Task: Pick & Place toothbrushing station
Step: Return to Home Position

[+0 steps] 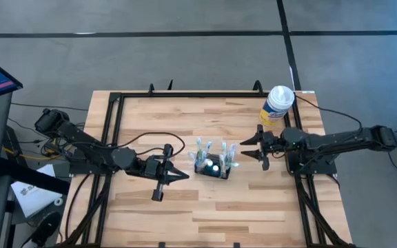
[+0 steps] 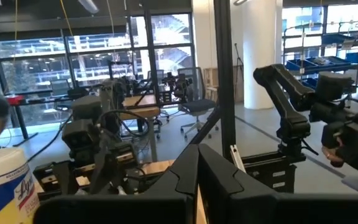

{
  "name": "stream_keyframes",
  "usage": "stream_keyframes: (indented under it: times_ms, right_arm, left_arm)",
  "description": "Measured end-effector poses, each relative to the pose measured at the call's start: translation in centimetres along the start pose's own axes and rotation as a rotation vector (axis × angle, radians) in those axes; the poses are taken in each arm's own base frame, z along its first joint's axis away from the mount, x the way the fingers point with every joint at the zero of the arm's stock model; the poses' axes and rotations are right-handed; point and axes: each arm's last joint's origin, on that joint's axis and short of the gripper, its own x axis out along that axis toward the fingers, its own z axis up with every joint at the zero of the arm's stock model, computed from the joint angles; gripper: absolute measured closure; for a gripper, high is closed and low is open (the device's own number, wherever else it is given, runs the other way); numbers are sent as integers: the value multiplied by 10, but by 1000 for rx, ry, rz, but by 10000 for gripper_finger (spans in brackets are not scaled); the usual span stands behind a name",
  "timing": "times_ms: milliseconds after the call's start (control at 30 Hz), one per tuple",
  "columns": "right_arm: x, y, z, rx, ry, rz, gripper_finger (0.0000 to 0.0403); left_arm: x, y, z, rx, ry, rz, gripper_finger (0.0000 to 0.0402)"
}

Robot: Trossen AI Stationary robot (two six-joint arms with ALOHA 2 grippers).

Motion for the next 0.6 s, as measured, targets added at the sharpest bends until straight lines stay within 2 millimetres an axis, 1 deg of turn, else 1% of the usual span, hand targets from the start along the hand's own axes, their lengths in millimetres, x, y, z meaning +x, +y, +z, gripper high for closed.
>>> stream_keyframes:
  times_ms: [200, 333, 467, 500, 600]
  right_arm:
    - [-9, -1, 3, -2, -7, -12, 238]
    - [-21, 1, 12, -11, -85, -2, 241]
    - [-33, 2, 14, -18, -111, 1, 245]
    - [-37, 2, 14, -19, -112, 0, 246]
    - [-50, 1, 11, -54, -72, -19, 250]
  left_arm:
    - [0, 1, -1, 6, 5, 3, 401]
    - [0, 1, -5, 18, 46, 1, 401]
    - [1, 5, -5, -5, 54, 16, 401]
    - [-1, 7, -5, -8, 63, 20, 401]
    - [-17, 17, -6, -35, 73, 43, 401]
